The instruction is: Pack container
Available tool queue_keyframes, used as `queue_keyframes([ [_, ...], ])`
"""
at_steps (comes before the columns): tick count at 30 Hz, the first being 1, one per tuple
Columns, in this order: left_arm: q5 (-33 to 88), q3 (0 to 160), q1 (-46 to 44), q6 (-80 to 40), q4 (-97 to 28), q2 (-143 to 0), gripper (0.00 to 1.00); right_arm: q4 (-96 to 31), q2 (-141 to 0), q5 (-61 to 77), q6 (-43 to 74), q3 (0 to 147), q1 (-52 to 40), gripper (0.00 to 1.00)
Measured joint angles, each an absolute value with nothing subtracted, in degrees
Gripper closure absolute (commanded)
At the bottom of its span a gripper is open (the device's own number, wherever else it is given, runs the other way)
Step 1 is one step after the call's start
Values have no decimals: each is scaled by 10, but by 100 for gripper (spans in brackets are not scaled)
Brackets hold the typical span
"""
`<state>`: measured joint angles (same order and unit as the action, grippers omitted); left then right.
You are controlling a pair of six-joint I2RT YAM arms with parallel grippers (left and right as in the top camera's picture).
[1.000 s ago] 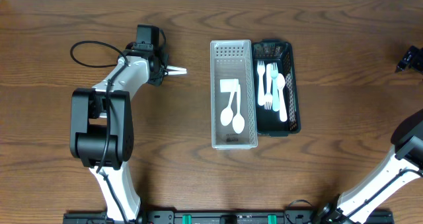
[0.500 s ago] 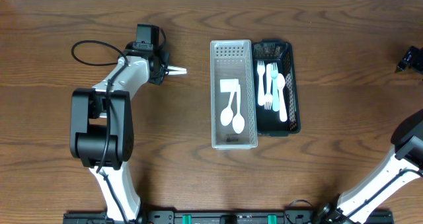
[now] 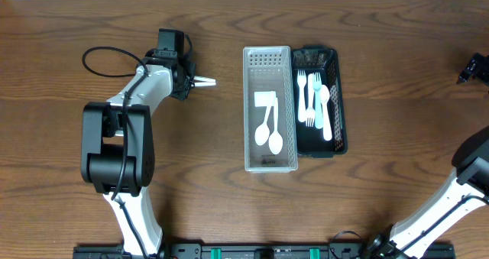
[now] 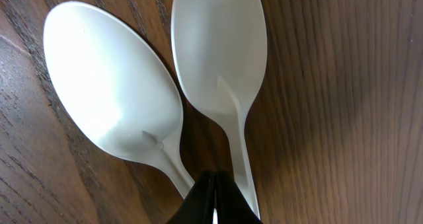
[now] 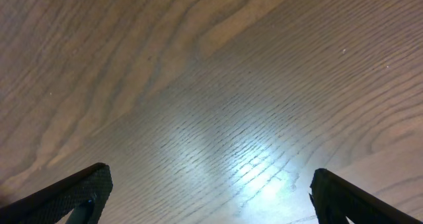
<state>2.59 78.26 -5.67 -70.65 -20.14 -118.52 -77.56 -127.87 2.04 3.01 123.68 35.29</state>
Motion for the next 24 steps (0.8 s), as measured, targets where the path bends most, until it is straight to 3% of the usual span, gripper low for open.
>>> queue_keyframes([
  [24, 26, 783, -46, -707, -237, -1185, 94, -776, -1279, 20, 30, 1237, 353, 1],
])
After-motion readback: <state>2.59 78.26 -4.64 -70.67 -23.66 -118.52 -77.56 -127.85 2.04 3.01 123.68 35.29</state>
